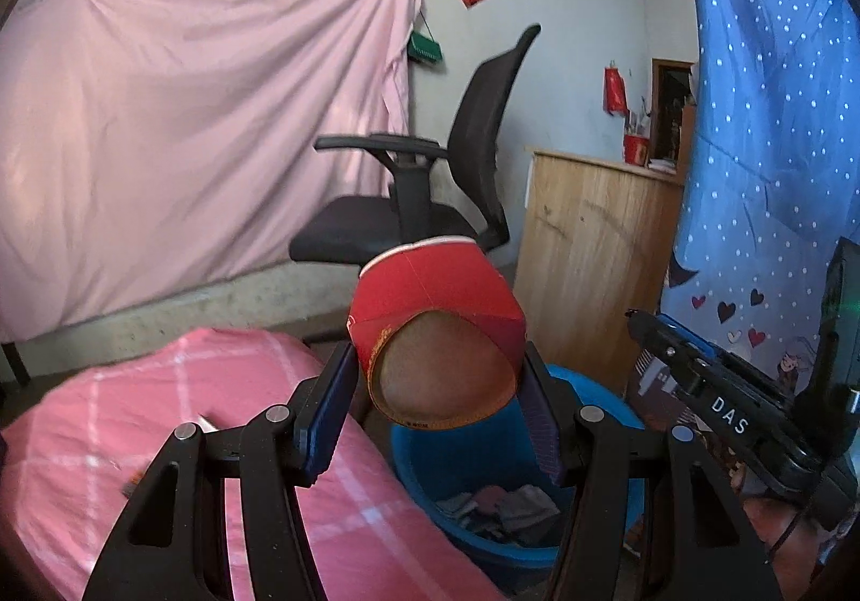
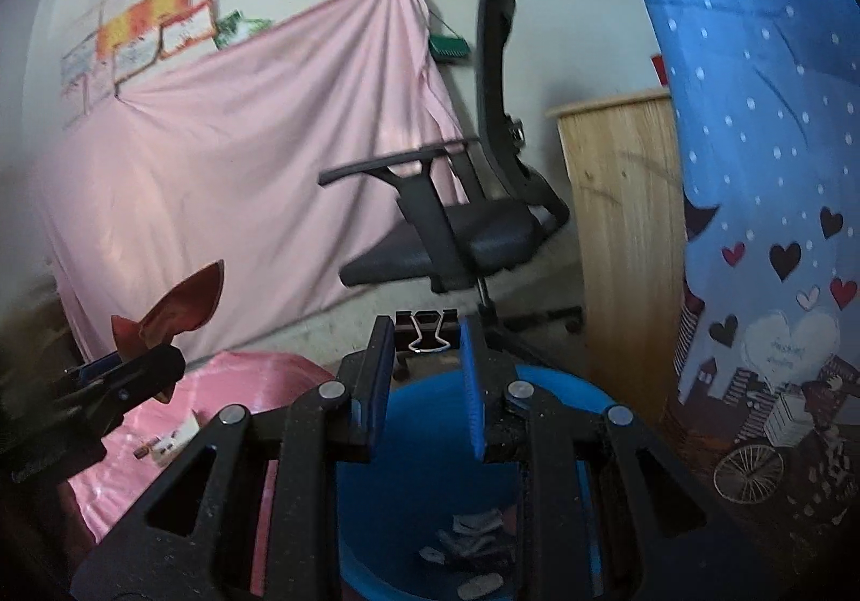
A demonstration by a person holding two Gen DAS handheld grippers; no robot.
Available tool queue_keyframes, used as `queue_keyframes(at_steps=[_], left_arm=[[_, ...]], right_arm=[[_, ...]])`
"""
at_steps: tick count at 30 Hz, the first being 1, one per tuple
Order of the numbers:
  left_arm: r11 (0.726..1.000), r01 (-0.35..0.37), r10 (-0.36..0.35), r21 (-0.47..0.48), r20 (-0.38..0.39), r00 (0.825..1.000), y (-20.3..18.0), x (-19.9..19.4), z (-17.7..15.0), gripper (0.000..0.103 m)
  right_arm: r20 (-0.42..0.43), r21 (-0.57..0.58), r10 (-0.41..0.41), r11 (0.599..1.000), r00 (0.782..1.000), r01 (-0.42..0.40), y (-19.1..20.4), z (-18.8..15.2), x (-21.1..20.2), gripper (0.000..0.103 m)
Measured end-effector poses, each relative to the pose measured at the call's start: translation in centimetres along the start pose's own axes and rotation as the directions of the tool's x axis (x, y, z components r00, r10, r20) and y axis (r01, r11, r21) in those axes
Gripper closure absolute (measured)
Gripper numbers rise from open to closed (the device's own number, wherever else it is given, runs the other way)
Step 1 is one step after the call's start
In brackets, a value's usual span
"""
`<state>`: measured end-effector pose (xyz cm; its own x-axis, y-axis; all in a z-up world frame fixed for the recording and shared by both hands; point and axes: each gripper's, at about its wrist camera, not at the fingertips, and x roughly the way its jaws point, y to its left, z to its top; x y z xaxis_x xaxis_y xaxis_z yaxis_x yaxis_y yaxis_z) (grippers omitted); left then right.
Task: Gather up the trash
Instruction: 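Carry the red cup and binder clip over the blue basin and open both tools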
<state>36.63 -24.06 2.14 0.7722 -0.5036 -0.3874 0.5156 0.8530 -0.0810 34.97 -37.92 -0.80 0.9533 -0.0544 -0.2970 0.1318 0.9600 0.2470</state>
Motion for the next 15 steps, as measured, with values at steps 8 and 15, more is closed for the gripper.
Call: queue_keyframes(at_steps=[8,15], left_arm=[[0.998,0.055,-0.058,-0.033,-0.108,0.992,-1.2,3.2,-0.7,0.05],[0.994,0.065,-0.08,-0.09,-0.175,0.981,-1.1,5.2,-1.3,0.05]], right_arm=[[-0.071,0.067,-0.014,0.998,0.997,0.018,-2.3,-0.3,0.9,0.053],[-0.136,0.097,0.006,0.995,0.991,0.007,-3.2,-0.8,2.0,0.052]])
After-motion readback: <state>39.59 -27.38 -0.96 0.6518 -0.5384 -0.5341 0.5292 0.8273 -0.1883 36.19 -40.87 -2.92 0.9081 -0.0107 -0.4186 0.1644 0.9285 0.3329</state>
